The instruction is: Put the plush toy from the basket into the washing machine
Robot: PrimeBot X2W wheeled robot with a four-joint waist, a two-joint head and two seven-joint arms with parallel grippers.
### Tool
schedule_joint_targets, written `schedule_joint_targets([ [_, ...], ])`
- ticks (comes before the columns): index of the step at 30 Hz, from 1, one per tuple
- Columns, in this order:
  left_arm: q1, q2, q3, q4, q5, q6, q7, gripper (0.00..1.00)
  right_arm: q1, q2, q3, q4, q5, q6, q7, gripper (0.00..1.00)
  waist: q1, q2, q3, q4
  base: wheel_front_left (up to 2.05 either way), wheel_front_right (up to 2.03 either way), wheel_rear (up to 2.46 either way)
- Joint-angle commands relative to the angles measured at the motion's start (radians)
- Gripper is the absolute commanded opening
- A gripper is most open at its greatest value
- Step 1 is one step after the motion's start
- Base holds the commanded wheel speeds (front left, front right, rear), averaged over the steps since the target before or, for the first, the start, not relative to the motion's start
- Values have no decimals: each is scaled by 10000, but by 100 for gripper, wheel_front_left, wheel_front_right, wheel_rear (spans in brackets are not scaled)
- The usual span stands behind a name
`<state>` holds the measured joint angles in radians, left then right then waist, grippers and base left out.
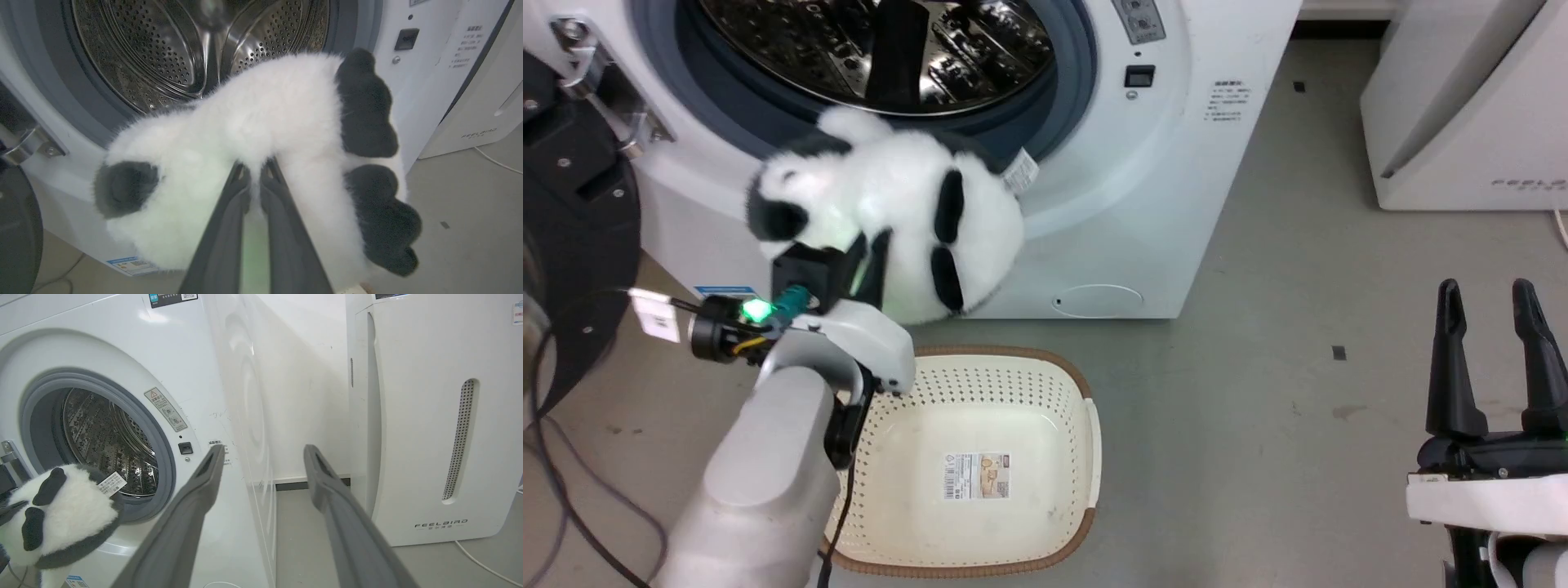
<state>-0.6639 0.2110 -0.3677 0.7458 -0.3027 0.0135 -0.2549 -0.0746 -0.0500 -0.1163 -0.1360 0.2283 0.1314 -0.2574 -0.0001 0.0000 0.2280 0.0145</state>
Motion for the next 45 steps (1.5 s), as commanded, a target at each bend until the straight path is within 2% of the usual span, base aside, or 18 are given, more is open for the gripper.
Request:
schedule_joint_targets([
  [1, -11, 91, 321, -525, 93, 175, -67, 0, -10, -2, 31, -35, 59, -7, -44, 100, 1, 0, 220, -191, 0, 0, 0],
  [7, -462, 143, 885, -1016, 208, 328, -67, 0, -270, -2, 95, -120, 73, -7, -44, 100, 1, 0, 804, -505, 0, 0, 0],
  [18, -2944, 408, 1875, -1001, 619, 312, -68, 0, -1542, -2, 195, -408, 225, -7, -44, 100, 1, 0, 3099, -1357, 0, 0, 0],
  [24, -4491, 892, 2485, -842, 719, 406, -68, 0, -2069, -2, 360, -501, 518, -7, -44, 100, 1, 0, 4286, -1953, 0, 0, 0],
  [31, -6406, 1572, 2734, -264, 1018, 305, -68, 0, -2482, -2, 373, -613, 826, -7, -44, 100, 1, 0, 5295, -2509, 0, 0, 0],
  [42, -8731, 2243, 3072, 440, 1358, 329, -68, 0, -2790, -2, 448, -681, 1075, -7, -44, 100, 1, 0, 6280, -2850, 0, 0, 0],
  [43, -8790, 2256, 3093, 519, 1392, 368, -68, 24, -2809, -2, 452, -677, 1077, -7, -44, 100, 1, 0, 6309, -2847, 0, 0, 0],
  [44, -8831, 2258, 3093, 596, 1439, 401, -68, 100, -2825, -2, 447, -674, 1075, -7, -44, 100, 1, 0, 6328, -2836, 0, 0, 0],
  [45, -8842, 2236, 3025, 765, 1488, 337, -68, 100, -2835, -2, 433, -673, 1066, -7, -44, 100, 1, 0, 6334, -2814, 0, 0, 0],
])
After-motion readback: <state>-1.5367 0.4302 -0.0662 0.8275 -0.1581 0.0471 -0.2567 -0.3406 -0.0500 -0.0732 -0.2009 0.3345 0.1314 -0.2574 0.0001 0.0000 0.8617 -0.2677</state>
